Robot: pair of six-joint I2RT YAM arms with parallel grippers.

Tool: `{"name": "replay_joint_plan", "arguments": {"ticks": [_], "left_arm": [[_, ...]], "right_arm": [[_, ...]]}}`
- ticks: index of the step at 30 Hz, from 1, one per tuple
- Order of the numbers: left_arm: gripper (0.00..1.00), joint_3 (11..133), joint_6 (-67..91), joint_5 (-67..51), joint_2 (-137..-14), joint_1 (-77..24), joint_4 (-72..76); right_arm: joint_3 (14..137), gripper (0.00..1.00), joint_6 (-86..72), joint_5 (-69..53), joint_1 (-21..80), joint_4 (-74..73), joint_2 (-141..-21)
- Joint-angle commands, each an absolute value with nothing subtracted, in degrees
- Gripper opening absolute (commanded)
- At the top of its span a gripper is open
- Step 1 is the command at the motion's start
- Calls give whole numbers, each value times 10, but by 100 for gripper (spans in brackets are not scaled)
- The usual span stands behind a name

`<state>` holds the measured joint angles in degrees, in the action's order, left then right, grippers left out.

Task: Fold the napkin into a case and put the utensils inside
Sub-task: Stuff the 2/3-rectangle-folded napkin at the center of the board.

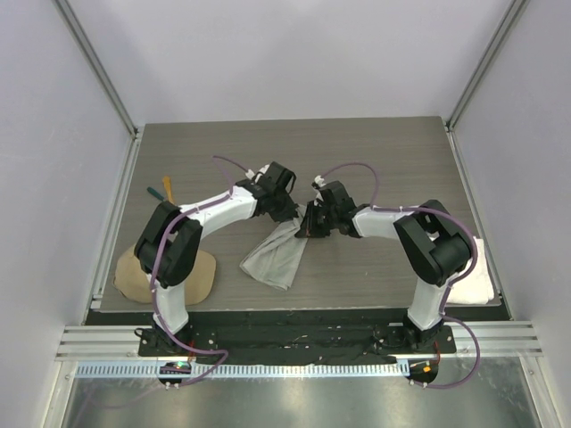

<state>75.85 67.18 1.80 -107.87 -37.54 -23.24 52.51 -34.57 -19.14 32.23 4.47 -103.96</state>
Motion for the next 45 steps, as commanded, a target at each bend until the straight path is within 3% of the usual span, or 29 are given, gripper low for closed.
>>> {"name": "replay_joint_plan", "arguments": {"ticks": [1, 12, 16, 19, 30, 40, 45], "left_arm": [[0, 779, 712, 63, -1058, -382, -268], [0, 797, 743, 100, -1053, -385, -308], [0, 802, 754, 93, -1055, -385, -308], [0, 802, 765, 88, -1050, -385, -308], [0, 803, 848, 46, -1049, -384, -319], [0, 743, 955, 48, -1012, -384, -278], [0, 734, 967, 67, -1001, -386, -279]], "right_arm": [[526, 1, -328, -174, 323, 82, -1030], [480, 23, -338, -173, 314, 103, -925], [474, 44, -326, -199, 316, 137, -929], [482, 51, -314, -204, 315, 151, -946], [468, 55, -316, -223, 317, 242, -991], [424, 59, -330, -140, 337, 330, -1003], [420, 55, -352, -111, 341, 370, -1012]]}}
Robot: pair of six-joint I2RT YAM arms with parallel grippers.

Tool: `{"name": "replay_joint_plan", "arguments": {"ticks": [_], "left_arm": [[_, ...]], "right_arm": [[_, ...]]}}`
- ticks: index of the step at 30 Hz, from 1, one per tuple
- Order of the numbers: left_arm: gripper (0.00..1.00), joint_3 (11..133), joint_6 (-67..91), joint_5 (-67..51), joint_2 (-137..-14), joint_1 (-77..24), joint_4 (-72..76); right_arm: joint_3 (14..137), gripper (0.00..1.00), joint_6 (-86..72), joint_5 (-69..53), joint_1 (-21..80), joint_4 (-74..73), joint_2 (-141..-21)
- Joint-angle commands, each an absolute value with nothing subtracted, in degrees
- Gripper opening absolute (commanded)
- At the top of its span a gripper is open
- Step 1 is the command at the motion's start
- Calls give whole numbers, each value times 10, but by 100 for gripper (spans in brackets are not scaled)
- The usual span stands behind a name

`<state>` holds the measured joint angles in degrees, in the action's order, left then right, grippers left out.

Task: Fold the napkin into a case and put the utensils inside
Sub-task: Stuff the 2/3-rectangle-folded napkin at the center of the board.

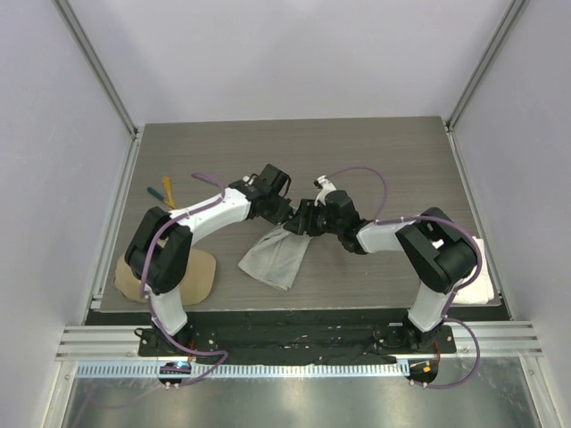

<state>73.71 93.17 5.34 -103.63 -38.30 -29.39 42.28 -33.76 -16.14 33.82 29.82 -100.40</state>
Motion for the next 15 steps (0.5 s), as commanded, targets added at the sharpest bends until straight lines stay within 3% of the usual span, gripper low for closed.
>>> {"name": "replay_joint_plan", "arguments": {"ticks": [1, 15], "left_arm": [[0, 731, 971, 68, -1000, -386, -277], [0, 722, 984, 79, -1000, -388, -266]], "right_arm": [[422, 54, -354, -109, 344, 373, -1013], [374, 58, -399, -145, 349, 513, -1024]]}}
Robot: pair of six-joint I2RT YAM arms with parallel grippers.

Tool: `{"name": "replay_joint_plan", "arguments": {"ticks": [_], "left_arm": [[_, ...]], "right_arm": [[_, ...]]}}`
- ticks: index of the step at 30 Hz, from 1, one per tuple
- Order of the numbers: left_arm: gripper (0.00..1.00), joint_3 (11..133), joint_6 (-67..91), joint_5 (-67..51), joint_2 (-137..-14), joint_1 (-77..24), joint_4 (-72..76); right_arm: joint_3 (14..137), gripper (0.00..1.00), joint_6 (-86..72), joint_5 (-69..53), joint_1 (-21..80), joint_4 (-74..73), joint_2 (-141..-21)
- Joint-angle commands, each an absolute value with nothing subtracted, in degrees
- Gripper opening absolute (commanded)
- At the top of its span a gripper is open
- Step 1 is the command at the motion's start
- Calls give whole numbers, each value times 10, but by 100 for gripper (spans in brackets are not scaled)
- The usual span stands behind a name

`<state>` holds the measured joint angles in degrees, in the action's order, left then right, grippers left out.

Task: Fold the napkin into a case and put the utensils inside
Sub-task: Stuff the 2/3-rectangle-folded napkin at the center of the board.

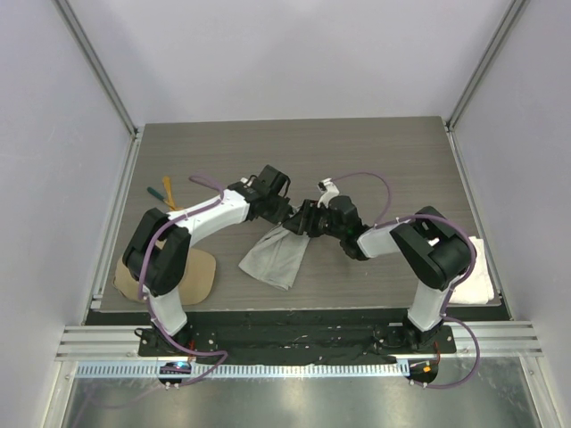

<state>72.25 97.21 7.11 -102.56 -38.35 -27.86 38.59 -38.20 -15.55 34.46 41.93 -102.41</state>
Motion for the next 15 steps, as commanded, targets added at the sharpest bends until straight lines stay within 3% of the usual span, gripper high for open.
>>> {"name": "replay_joint_plan", "arguments": {"ticks": [1, 10, 15], "left_arm": [[0, 722, 986, 79, -1000, -388, -261], [0, 711, 1006, 66, -998, -387, -246], [0, 682, 1030, 66, -984, -388, -220]], "right_arm": [[372, 58, -402, -142, 350, 528, -1025], [361, 63, -441, -116, 359, 572, -1049], [370, 64, -467, -44, 376, 602, -1077]]}}
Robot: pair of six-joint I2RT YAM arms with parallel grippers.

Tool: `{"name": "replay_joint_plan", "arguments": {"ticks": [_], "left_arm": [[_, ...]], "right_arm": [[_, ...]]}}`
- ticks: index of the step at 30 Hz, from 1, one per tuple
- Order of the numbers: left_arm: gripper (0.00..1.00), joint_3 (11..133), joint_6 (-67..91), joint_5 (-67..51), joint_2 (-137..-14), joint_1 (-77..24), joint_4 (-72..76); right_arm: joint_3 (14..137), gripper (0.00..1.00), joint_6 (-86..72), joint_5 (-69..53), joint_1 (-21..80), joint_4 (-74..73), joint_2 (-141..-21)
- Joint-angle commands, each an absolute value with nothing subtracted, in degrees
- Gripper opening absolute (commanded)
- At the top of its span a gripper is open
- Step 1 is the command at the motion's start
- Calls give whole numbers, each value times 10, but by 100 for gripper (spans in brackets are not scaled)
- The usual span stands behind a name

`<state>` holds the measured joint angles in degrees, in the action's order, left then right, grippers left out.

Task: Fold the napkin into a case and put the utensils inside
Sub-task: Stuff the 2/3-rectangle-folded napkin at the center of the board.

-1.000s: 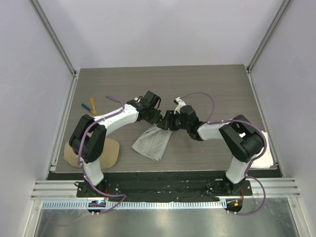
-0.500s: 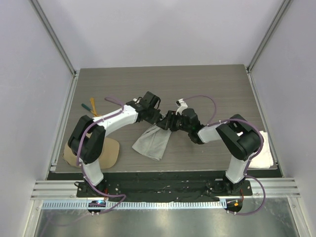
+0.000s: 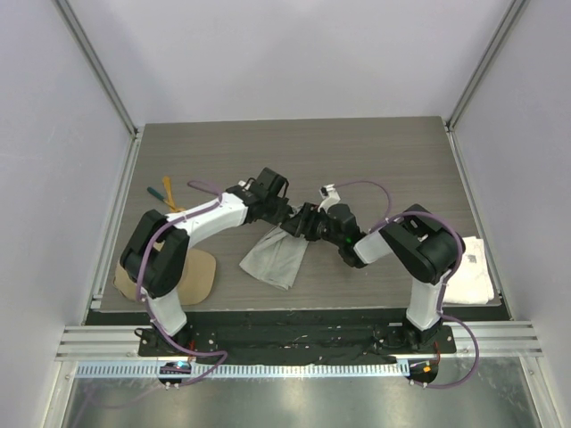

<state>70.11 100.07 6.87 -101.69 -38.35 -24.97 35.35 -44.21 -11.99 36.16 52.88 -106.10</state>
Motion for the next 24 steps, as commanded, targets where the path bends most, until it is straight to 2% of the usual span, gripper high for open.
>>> {"name": "replay_joint_plan", "arguments": {"ticks": [1, 10, 18, 24], "left_arm": [[0, 679, 1032, 69, -981, -388, -219], [0, 672, 1035, 87, -966, -388, -217], [0, 663, 1054, 64, -962, -388, -203], [0, 646, 1056, 59, -962, -385, -200]], "right_arm": [[373, 64, -468, -38, 382, 613, -1086], [341, 68, -470, -42, 393, 678, -1078], [387, 69, -449, -47, 393, 655, -1104], [414, 64, -438, -43, 391, 605, -1099]]}}
